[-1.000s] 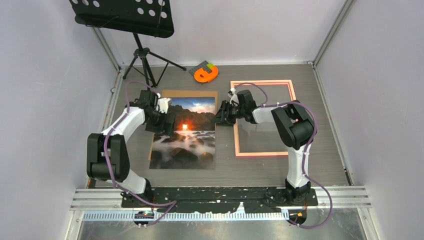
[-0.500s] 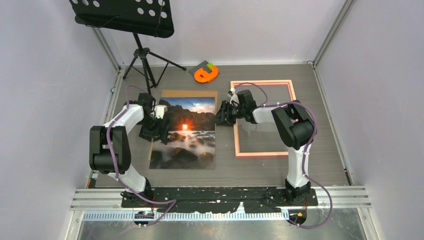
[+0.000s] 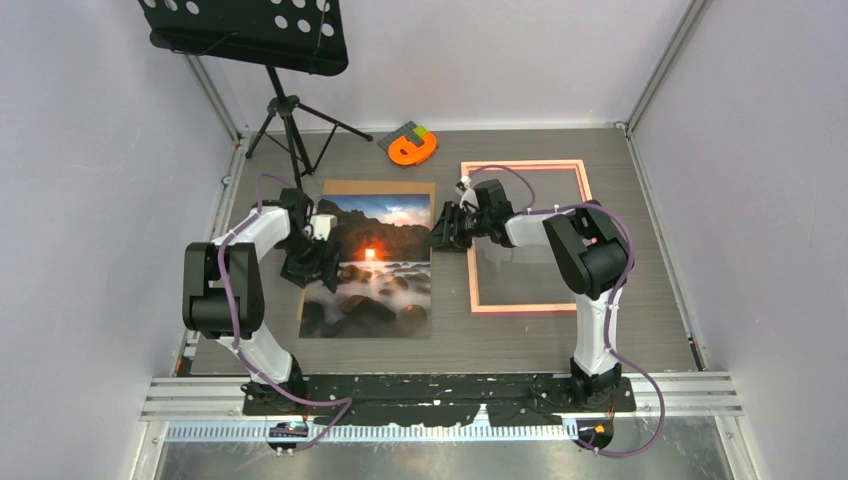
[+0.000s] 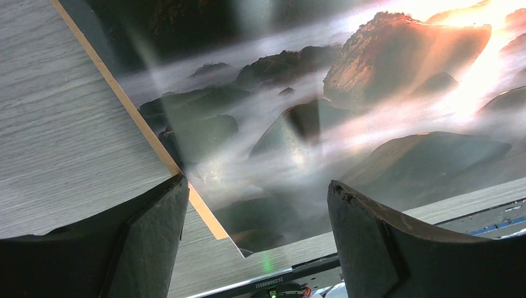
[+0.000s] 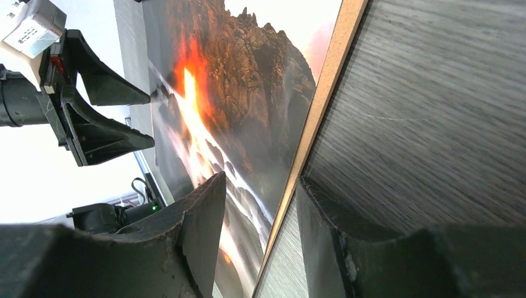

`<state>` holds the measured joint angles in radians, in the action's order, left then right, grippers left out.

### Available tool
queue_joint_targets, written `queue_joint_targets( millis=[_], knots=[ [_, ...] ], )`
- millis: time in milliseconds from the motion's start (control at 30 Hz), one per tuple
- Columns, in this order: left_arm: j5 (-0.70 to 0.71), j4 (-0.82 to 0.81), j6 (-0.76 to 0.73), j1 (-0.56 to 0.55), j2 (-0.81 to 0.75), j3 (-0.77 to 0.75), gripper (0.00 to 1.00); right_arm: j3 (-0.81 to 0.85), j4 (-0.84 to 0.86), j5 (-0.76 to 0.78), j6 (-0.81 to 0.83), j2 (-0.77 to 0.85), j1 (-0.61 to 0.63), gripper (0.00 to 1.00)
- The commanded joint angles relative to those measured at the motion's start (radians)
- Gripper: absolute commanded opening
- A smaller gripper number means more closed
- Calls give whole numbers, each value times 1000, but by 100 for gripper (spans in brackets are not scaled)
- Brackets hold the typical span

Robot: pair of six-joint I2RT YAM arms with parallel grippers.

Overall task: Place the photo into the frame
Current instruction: Pick up the photo at the center of the board.

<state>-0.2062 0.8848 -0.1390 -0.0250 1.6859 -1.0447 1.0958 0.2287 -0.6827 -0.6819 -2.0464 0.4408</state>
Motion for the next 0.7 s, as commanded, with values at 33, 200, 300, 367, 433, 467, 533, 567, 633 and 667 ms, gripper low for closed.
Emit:
queue_joint_targets(
  millis=[33,200,300,367,433,467,533,567,633,667],
  knots=[
    [-54,8,-7,2,32,-34,82,-18,-112,57,47,-32,-5,53],
    [-97,15,-5,3,60,-46,82,-19,-97,47,40,-38,-5,53],
    [-111,13,-5,2,69,-52,82,-24,-72,30,23,-50,-4,53],
    [-121,12,-5,2,70,-55,82,-28,-51,18,10,-56,-2,53],
    [-140,13,-6,2,73,-59,82,-32,-37,11,1,-62,0,53],
    [-157,14,-7,3,77,-61,82,-34,-32,9,-4,-65,1,53],
    [-173,13,-8,2,77,-66,82,-42,-1,1,-18,-67,2,53],
    [-182,12,-9,3,78,-68,82,-44,6,-5,-21,-67,2,53],
    [-197,11,-6,2,79,-70,82,-51,24,-10,-27,-67,1,53],
    [-203,11,-6,2,78,-71,82,-55,37,-12,-33,-67,1,53]
  ],
)
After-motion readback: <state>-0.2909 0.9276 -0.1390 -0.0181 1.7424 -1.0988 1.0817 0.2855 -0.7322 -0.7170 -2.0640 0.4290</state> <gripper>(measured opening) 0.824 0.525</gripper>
